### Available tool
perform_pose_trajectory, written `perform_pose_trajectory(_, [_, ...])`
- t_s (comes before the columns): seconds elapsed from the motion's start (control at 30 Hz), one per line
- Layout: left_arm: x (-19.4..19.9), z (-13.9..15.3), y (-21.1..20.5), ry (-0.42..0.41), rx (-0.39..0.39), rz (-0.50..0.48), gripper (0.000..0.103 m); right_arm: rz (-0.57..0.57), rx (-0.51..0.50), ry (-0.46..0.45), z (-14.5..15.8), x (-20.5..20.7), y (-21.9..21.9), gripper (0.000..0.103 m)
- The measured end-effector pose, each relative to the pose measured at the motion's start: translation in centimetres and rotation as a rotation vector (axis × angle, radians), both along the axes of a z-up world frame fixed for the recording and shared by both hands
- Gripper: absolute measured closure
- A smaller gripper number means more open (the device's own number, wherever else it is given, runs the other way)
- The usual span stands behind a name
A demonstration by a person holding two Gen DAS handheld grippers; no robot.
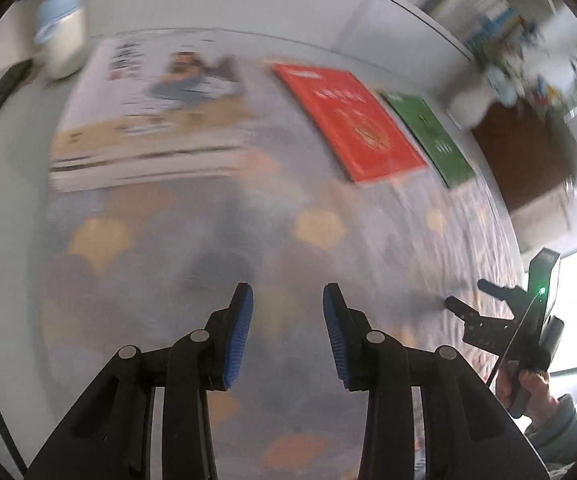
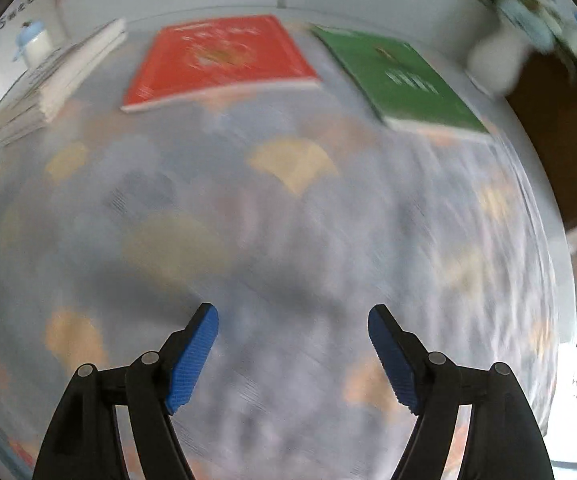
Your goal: Organize books
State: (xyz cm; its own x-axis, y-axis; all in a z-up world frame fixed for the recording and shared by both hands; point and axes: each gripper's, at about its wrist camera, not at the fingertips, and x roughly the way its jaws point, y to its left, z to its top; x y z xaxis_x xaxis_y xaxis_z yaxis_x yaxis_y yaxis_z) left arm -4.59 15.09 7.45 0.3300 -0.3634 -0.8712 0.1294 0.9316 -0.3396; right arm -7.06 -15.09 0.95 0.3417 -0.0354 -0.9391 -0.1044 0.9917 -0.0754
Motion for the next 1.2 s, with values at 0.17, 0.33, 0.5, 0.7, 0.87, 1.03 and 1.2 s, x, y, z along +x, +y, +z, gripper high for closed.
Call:
perform_pose_trajectory(0.17, [-0.6,0.0,-5.6,0.031,0.026,-0.043,0.069,0.016,-0.004,-0.012,-0.6,-2.2,-3.8,0.004])
perform_pose_trajectory(0.33, [-1.8,-0.1,-9.3,0.042,0.042,-0.055,0.069,-0.075,0.168,-0.028,-1.2,-3.5,-7.3,0.0])
perform_pose_trajectory(0.5, [-2.6,-0.2,-11.2,0.066,0.058,-0.04,0.069,-0.069,0.116,-0.05,-1.4,-4.0,-7.1,0.0])
perform_pose_trajectory(0.7, [-2.8,-0.1,-11.2,0.067,0.063,0.025,0.069,0.034,0.131,0.02,-1.2,-3.1,-7.6,0.0])
perform_pose_trajectory(0.87, [-1.6,0.0,-10.6,0.061,0.062,0.077,0.069,0.111,0.121,0.045,-1.1,-3.5,-8.6,0.0])
perform_pose_trajectory(1.03, [0.5,-0.4,-10.7,0.068,0.059,0.087,0.069,0.217,0.099,-0.001,-1.0,-5.7,-9.3,0.0])
perform_pose_trajectory(1.2, [3.4,-1.4,-10.5,0.091,0.011,0.085,0.069,0.212,0.16,0.041,0.4,-4.5,-10.7,0.0])
